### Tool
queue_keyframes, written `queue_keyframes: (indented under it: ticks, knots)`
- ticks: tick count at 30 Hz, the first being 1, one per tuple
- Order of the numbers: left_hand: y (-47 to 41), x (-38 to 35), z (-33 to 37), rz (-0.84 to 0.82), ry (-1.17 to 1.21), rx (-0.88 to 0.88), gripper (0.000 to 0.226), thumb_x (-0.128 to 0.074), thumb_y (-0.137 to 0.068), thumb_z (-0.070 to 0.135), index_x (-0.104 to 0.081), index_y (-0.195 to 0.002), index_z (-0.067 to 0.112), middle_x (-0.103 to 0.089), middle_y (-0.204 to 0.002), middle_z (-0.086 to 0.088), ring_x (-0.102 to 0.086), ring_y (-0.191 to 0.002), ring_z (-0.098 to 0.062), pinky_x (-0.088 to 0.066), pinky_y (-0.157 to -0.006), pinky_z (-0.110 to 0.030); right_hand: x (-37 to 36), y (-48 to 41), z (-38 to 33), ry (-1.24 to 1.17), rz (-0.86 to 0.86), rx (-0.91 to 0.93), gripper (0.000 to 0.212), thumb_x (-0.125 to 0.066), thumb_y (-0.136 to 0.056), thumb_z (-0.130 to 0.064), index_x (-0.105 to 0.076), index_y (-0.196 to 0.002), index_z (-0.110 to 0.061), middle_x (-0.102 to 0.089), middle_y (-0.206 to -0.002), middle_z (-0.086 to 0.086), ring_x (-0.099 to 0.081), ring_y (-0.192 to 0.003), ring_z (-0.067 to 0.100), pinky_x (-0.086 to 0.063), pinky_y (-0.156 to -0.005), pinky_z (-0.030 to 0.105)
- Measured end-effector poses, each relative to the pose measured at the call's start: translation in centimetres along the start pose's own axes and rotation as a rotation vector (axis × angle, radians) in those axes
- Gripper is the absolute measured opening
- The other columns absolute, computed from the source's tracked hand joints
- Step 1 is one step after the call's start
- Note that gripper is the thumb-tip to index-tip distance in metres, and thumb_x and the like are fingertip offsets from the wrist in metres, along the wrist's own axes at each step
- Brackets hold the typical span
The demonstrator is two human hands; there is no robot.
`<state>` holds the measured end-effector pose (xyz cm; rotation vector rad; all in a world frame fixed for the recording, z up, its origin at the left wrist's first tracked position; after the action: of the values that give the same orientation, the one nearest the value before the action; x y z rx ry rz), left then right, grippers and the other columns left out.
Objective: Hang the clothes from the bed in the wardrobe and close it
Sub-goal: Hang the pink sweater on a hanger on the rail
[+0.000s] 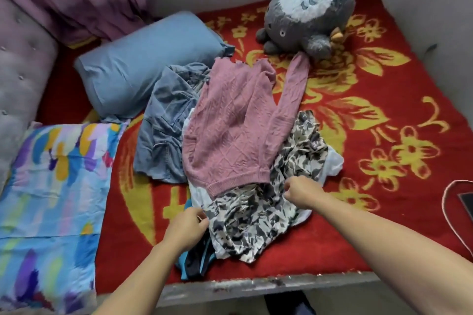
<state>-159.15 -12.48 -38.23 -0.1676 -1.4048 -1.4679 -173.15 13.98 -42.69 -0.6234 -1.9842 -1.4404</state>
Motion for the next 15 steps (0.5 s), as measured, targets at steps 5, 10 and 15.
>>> queue_keyframes:
  ticks: [5,10,15]
  knots:
    - [-6.3,-3.5,0.0,-0.004,0.076,0.024,0.011,-0.054,-0.09,0.027,-0.064,-0.091,0.022,-0.063,-0.077,0.006,-0.058,-0.075,-0.014,-0.044,-0.064,-0.03,-2.3,-8.7,-2.6,0.12,0.087,0.135,0.033,-0.048,-0.09,-0.025,-0.057,-0.121,-0.02,-0.058,-0.115,0.006,-0.057,-0.108,0.029,-0.047,-0.079,0.037]
    - [-13.6,-7.4,-1.7,0.02,-0.001,0.015,0.025,-0.053,-0.088,0.029,-0.058,-0.112,0.02,-0.054,-0.108,-0.002,-0.056,-0.103,-0.024,-0.047,-0.084,-0.038,-7.2,-16.0,-3.1,0.234,0.13,0.236,0.06,-0.059,-0.085,-0.024,-0.037,-0.141,-0.021,-0.035,-0.147,0.006,-0.03,-0.137,0.025,-0.045,-0.096,0.044]
    - [-19.5,-9.6,-0.7,0.077,-0.117,-0.101,0.066,-0.059,-0.087,0.039,-0.031,-0.144,0.024,-0.035,-0.143,-0.005,-0.033,-0.13,-0.025,-0.034,-0.104,-0.04,-7.9,-17.7,-1.0,-0.038,0.288,0.096,0.011,-0.054,-0.088,-0.032,-0.056,-0.085,-0.022,-0.062,-0.095,0.003,-0.056,-0.099,0.027,-0.042,-0.069,0.036]
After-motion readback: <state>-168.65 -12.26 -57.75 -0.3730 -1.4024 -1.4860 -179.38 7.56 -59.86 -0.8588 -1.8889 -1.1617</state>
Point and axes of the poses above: each hand's wrist, its own y-axis away from the middle knuckle, its own x-axis out of the back of the hand, z = x × y, the point moved 2 cm from there along -y, towards the middle knuckle
